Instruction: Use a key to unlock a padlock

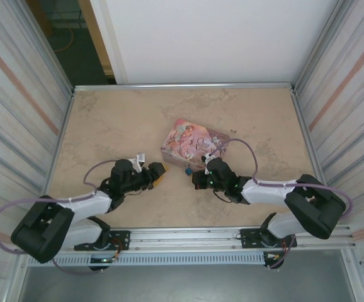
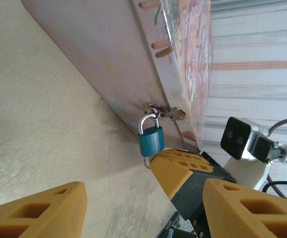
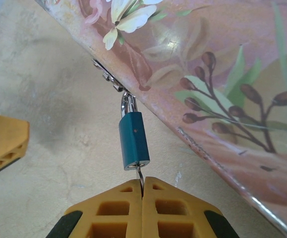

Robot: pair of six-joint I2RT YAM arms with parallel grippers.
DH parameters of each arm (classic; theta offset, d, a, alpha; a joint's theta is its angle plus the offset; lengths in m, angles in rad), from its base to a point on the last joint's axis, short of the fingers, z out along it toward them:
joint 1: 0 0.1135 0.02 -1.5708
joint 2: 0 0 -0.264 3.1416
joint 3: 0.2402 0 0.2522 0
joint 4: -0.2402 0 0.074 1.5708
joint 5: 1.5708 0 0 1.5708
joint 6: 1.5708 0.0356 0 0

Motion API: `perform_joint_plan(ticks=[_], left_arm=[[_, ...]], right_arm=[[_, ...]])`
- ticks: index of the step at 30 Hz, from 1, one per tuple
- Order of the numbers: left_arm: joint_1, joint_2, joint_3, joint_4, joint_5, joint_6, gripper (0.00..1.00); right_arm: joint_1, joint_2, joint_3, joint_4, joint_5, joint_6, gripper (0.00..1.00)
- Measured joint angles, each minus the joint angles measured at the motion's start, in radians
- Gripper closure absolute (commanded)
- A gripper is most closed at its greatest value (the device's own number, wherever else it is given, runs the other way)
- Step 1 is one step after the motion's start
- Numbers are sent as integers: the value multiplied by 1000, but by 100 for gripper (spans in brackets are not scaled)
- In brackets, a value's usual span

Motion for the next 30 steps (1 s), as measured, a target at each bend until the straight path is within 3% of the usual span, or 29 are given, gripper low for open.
perform_joint_plan(ticks=[13,30], left_arm=[[-10,287,46,274,28,-54,43],[-56,550,124,510,55,-102,55]], right_arm=[[0,0,1,-4,-1,0,100],[0,-6,1,-14,0,0,100]])
